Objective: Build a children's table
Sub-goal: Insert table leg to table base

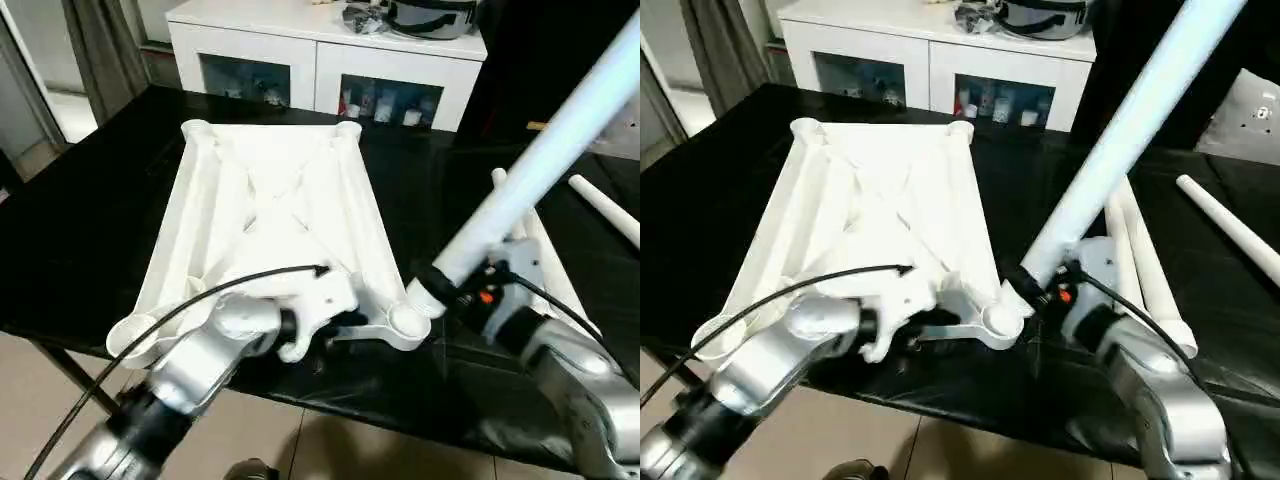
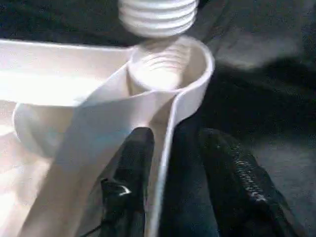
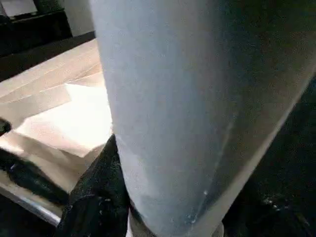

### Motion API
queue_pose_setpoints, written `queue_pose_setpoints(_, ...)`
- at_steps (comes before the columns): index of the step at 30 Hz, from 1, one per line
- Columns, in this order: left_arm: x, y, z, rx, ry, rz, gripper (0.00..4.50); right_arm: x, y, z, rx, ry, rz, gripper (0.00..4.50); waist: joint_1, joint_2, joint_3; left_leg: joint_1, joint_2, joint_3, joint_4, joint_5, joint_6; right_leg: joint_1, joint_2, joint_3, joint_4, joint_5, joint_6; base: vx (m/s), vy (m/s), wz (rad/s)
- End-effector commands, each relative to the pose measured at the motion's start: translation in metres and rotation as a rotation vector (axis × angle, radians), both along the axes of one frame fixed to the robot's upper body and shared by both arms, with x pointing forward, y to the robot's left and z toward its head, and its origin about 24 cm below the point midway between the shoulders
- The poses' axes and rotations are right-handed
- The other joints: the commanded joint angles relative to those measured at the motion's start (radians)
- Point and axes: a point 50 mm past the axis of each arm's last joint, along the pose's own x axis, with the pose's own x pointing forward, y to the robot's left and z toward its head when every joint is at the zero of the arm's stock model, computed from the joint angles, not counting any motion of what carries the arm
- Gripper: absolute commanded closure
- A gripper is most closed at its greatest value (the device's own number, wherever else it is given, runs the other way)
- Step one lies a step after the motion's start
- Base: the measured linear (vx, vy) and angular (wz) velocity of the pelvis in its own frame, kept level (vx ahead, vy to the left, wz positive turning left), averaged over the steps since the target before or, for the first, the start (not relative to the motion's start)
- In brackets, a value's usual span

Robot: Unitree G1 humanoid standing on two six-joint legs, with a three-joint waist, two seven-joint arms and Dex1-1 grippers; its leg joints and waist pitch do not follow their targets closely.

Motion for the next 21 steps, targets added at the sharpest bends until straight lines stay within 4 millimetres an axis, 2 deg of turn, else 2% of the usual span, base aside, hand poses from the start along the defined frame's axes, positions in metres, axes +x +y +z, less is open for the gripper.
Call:
queue_pose_setpoints(1,0.002,-0.001,0.000,0.024,-0.022,-0.005,3.02,0.000,-0.001,0.007,-0.003,-0.024,0.005,2.59,-0.007,0.000,-0.060,0.037,0.058,-0.028,-0.080,-0.280,-0.048,0.012,-0.078,0.034,-0.092,-0.107,-0.156,0.000,0.000,0.00)
queue_pose_setpoints(2,0.003,0.001,-0.001,0.039,-0.022,-0.005,3.06,-0.001,-0.001,0.007,-0.001,-0.021,0.010,2.59,-0.010,-0.001,-0.061,0.036,0.058,-0.028,-0.079,-0.274,-0.044,0.012,-0.078,0.033,-0.091,-0.089,-0.163,0.000,0.000,0.00)
queue_pose_setpoints(3,0.004,0.002,-0.002,0.050,-0.021,-0.004,3.20,-0.002,0.000,0.007,0.000,-0.018,0.013,2.59,-0.010,0.007,-0.061,0.036,0.058,-0.028,-0.078,-0.273,-0.044,0.011,-0.078,0.033,-0.090,-0.083,-0.167,0.000,0.000,0.00)
queue_pose_setpoints(4,0.004,0.003,-0.003,0.058,-0.019,-0.002,3.20,-0.002,0.000,0.007,0.001,-0.016,0.017,2.59,-0.015,0.003,-0.060,0.035,0.057,-0.028,-0.078,-0.275,-0.041,0.013,-0.077,0.033,-0.091,-0.076,-0.171,0.000,0.000,0.00)
queue_pose_setpoints(5,0.005,0.004,-0.003,0.063,-0.018,-0.001,3.46,-0.003,0.000,0.007,0.000,-0.015,0.020,2.59,-0.018,0.003,-0.060,0.034,0.057,-0.028,-0.079,-0.274,-0.039,0.014,-0.078,0.033,-0.091,-0.074,-0.176,0.000,0.000,0.00)
queue_pose_setpoints(10,0.007,0.011,-0.004,0.068,-0.013,0.014,3.77,-0.004,0.001,0.007,0.002,-0.007,0.035,2.59,-0.021,0.004,-0.058,0.037,0.058,-0.027,-0.080,-0.300,-0.037,0.012,-0.080,0.033,-0.095,-0.119,-0.182,0.000,0.000,0.00)
queue_pose_setpoints(11,0.008,0.013,-0.004,0.069,-0.011,0.018,3.92,-0.004,0.002,0.007,0.003,-0.005,0.051,2.59,-0.022,0.000,-0.057,0.038,0.058,-0.027,-0.080,-0.308,-0.038,0.012,-0.080,0.033,-0.097,-0.136,-0.182,0.000,0.000,0.00)
queue_pose_setpoints(13,0.008,0.017,-0.005,0.080,-0.007,0.017,4.02,-0.005,0.003,0.007,0.005,0.005,0.079,2.59,-0.023,0.002,-0.056,0.037,0.059,-0.029,-0.082,-0.314,-0.040,0.010,-0.080,0.033,-0.097,-0.152,-0.181,0.000,0.000,0.00)
queue_pose_setpoints(16,0.007,0.023,-0.006,0.100,0.000,0.013,4.33,-0.006,0.007,0.007,0.011,0.022,0.133,2.59,-0.025,0.000,-0.058,0.035,0.059,-0.028,-0.081,-0.297,-0.033,0.013,-0.080,0.033,-0.095,-0.130,-0.183,0.000,0.000,0.00)
queue_pose_setpoints(21,0.007,0.032,-0.011,0.150,0.001,0.013,4.48,-0.007,0.013,0.009,0.004,0.047,0.237,2.59,-0.036,-0.003,-0.059,0.030,0.056,-0.027,-0.076,-0.250,-0.011,0.020,-0.079,0.031,-0.089,-0.058,-0.202,0.000,0.000,0.00)
